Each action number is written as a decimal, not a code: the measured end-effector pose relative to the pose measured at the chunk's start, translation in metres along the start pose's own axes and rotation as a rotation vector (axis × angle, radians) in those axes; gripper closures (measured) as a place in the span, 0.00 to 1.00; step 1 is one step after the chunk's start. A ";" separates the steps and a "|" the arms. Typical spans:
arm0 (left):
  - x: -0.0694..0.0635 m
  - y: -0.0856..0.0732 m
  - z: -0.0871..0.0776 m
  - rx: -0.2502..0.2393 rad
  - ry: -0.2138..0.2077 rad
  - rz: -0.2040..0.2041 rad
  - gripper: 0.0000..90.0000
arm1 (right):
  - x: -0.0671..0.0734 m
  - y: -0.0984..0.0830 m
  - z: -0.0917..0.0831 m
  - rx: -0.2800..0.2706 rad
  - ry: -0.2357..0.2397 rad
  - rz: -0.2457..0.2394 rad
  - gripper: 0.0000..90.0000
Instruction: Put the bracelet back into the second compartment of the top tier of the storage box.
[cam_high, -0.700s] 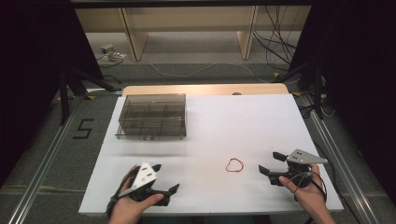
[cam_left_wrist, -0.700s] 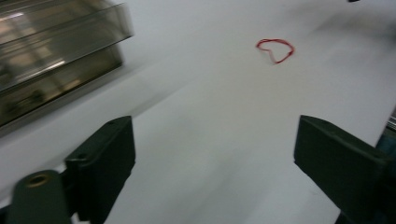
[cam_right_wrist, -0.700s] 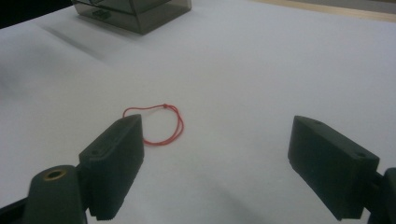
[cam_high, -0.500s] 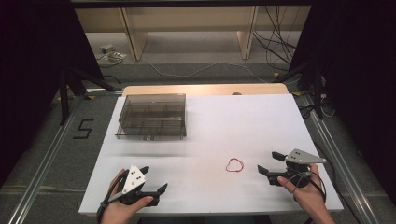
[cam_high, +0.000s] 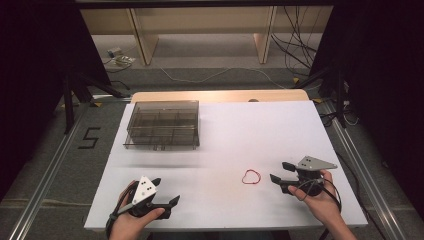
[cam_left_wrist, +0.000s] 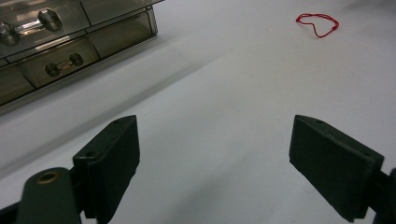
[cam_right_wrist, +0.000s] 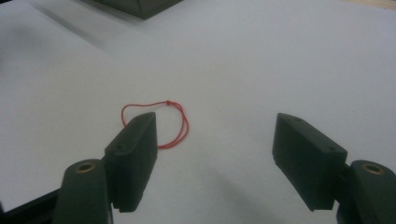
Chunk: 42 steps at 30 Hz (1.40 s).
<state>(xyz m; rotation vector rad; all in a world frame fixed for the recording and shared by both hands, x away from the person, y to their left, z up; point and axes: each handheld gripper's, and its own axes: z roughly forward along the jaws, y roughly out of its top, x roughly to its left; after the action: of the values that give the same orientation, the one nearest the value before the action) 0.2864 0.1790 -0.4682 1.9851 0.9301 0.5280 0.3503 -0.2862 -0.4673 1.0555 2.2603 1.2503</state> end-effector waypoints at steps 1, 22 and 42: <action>0.000 0.000 0.000 0.000 -0.001 0.000 0.18 | 0.000 0.000 0.000 0.000 0.000 0.000 0.39; 0.002 -0.001 0.001 0.000 0.003 -0.009 0.18 | 0.010 0.020 0.048 0.120 0.065 -0.070 0.65; 0.002 -0.002 0.001 0.000 0.000 -0.006 0.18 | 0.015 0.025 0.080 0.222 0.073 -0.105 0.84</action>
<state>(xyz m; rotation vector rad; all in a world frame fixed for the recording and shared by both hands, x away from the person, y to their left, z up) 0.2879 0.1806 -0.4703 1.9815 0.9360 0.5247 0.4000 -0.2211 -0.4893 0.9646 2.5207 1.0294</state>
